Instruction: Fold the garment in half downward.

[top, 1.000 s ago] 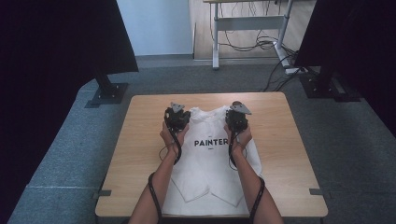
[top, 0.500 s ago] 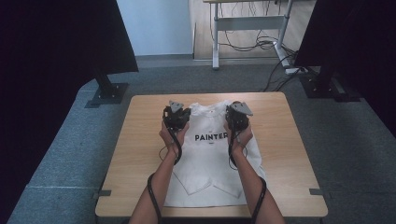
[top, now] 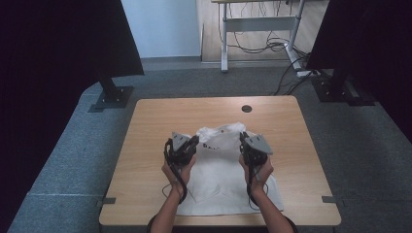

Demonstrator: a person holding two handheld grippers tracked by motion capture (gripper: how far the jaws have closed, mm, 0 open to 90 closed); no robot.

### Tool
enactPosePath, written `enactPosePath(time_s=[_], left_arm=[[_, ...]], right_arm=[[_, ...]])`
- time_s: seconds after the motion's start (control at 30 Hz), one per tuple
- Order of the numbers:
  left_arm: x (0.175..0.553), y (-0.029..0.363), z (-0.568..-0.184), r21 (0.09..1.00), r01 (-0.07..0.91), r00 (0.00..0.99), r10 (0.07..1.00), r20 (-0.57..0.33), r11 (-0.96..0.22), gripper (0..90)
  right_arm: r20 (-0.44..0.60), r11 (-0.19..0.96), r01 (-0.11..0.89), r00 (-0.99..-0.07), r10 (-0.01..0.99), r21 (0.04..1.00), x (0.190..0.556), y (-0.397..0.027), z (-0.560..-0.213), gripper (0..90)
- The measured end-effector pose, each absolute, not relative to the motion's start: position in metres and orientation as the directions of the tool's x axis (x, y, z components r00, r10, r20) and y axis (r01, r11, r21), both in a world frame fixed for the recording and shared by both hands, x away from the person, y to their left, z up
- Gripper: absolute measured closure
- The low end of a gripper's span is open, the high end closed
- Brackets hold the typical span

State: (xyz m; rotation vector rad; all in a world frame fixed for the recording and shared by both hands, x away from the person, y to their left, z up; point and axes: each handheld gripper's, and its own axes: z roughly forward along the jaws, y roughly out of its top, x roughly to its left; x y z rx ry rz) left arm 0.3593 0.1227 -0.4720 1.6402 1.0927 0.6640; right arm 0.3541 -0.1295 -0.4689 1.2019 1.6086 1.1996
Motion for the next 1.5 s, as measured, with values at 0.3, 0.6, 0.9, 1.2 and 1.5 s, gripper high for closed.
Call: enactPosePath(time_s=[0.3, 0.6, 0.9, 1.2, 1.5], left_arm=[[0.273, 0.116, -0.492, 0.927, 0.354, 0.459, 0.887, -0.059, -0.122, 85.1], [0.258, 0.109, -0.529, 0.874, 0.448, 0.484, 0.873, -0.060, -0.189, 84.5], [0.275, 0.111, -0.536, 0.827, 0.480, 0.553, 0.833, -0.026, -0.293, 83.7], [0.290, 0.120, -0.540, 0.786, 0.497, 0.620, 0.784, -0.024, -0.369, 82.2], [0.296, 0.131, -0.544, 0.768, 0.494, 0.677, 0.734, -0.047, -0.407, 79.6]], right_arm=[[-0.028, 0.115, 0.283, -0.294, 0.955, 0.952, 0.270, -0.140, -0.496, 84.0], [-0.026, 0.168, 0.381, -0.352, 0.936, 0.909, 0.245, -0.144, -0.535, 84.0], [-0.028, 0.225, 0.426, -0.421, 0.907, 0.876, 0.254, -0.148, -0.543, 83.5], [0.053, 0.239, 0.498, -0.503, 0.863, 0.834, 0.264, -0.159, -0.550, 81.2], [0.135, 0.241, 0.555, -0.551, 0.823, 0.796, 0.268, -0.172, -0.555, 74.8]])
